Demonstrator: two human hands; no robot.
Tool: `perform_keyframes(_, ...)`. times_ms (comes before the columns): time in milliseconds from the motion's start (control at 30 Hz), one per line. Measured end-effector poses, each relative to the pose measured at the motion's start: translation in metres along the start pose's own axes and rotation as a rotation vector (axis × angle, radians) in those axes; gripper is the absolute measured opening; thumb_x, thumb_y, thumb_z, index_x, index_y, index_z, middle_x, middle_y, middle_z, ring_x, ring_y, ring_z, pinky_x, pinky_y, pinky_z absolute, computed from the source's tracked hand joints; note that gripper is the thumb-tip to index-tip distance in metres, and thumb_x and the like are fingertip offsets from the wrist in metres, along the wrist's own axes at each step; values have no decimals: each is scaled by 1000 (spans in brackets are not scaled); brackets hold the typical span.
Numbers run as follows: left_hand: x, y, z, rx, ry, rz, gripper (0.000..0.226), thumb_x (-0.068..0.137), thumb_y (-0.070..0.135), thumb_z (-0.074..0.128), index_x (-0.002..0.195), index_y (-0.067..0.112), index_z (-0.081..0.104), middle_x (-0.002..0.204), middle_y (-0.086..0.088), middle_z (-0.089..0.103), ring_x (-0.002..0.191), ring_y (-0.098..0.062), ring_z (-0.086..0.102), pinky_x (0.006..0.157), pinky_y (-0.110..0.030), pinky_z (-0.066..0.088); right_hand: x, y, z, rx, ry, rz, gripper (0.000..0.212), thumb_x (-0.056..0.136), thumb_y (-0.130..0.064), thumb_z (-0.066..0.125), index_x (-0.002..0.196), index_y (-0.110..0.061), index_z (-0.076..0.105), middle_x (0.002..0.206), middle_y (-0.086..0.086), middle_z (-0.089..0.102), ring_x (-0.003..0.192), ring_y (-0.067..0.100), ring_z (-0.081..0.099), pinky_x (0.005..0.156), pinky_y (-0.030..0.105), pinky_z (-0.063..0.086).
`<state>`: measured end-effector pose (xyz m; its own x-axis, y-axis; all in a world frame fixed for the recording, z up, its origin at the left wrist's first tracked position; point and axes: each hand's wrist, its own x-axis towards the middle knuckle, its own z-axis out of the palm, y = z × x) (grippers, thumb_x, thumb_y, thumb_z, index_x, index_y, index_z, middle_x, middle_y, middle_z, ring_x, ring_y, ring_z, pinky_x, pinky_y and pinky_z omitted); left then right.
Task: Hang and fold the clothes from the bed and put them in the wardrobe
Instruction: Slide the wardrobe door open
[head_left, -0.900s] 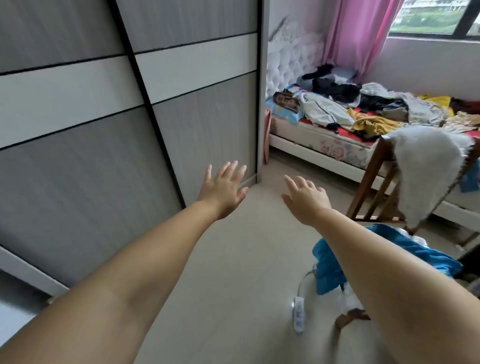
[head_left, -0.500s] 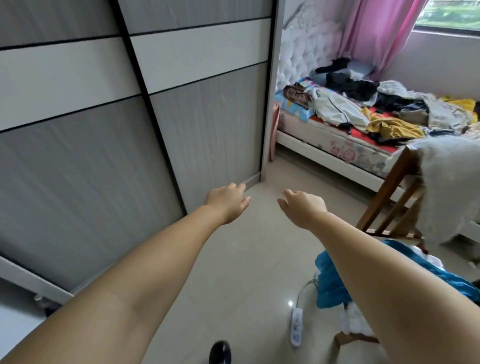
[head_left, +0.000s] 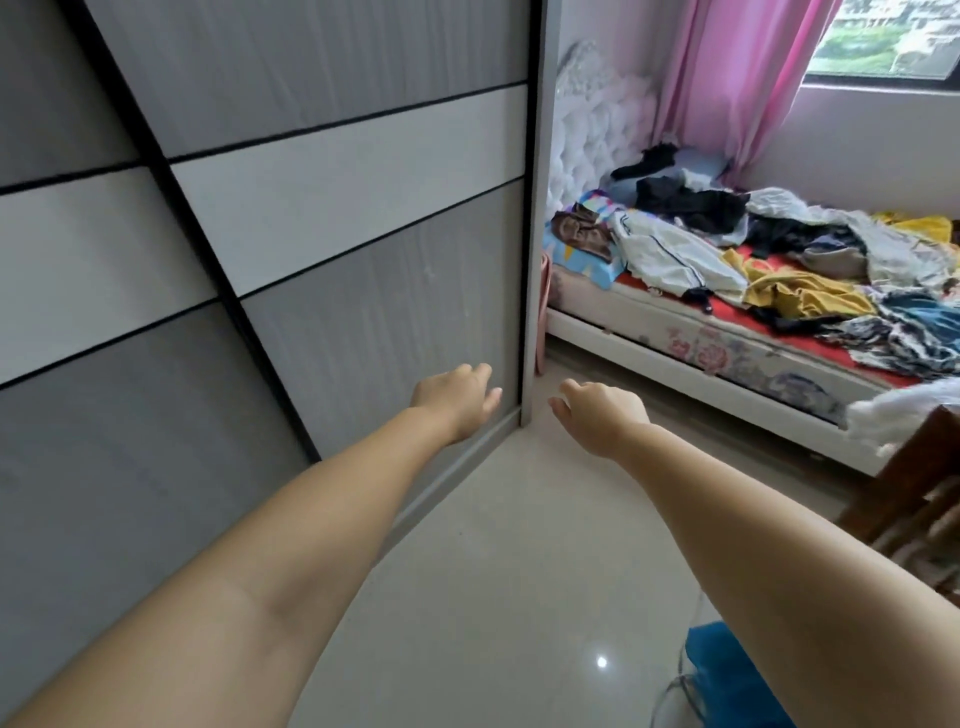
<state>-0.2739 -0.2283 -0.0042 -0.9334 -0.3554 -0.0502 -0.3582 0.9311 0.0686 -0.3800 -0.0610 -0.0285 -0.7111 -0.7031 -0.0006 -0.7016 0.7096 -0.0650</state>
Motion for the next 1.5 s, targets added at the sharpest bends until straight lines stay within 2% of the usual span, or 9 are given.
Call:
perform_keyframes(533,330,-28,-65,92,114,39,40,101,41,31,125,14,49,126,-9,54,113,-30,54,81,-36,41,315,88,-39,56,64,-17,38,102,-42,27,115,-16,51,109,7,65,97,31,63,66,33,42)
perform_keyframes(867,507,-75,-115,181,178,33,37,100,36,33,124,14,50,126,-9,53,115,-30,52,82,-38,42,501,98,-49,263,49,19,41,102,-43,26,112,-13,52,103,13,64,96,33,60,81,42,51)
perform_keyframes(967,559,-84,-126,222,216,113,35,101,34,32,123,13,50,126,-10,52,116,-30,50,80,-38,41,554,101,-47,402,22,32,39,102,-38,29,123,-11,48,113,15,59,106,34,56,89,45,48)
perform_keyframes(1067,610,-90,-141,302,238,228,31,101,32,34,119,12,49,121,-10,52,113,-29,50,73,-35,36,608,105,-54,579,-2,105,48,102,-35,33,143,-11,30,131,18,49,120,34,48,100,42,41)
perform_keyframes(1167,655,-94,-159,418,252,400,26,100,25,37,118,10,49,119,-10,51,111,-29,50,71,-36,35,657,108,-60,687,2,158,51,101,-36,34,146,-13,27,127,17,50,110,28,50,98,42,42)
perform_keyframes(1233,678,-91,-169,495,255,489,26,98,21,39,119,9,50,119,-10,51,111,-28,49,76,-37,39,678,105,-60,842,17,237,56,99,-39,34,148,-14,24,117,12,49,102,21,47,94,42,40)
perform_keyframes(1300,696,-85,-168,694,245,576,27,96,17,40,120,10,52,121,-9,52,113,-27,49,91,-37,38,689,101,-55,972,13,291,62,100,-41,36,152,-15,16,136,12,43,120,26,47,102,41,37)
perform_keyframes(1367,713,-80,-163,921,248,613,31,96,17,39,124,9,50,129,-12,50,121,-28,45,107,-40,29,700,97,-44,1071,30,317,66,101,-39,38,153,-13,8,156,14,20,140,30,28,111,39,26)
perform_keyframes(1500,732,-75,-160,1030,245,548,47,101,23,28,144,5,31,152,-16,29,143,-30,21,116,-52,7,719,94,-33,1185,83,352,71,100,-40,40,153,-14,1,159,16,5,145,31,14,118,43,16)
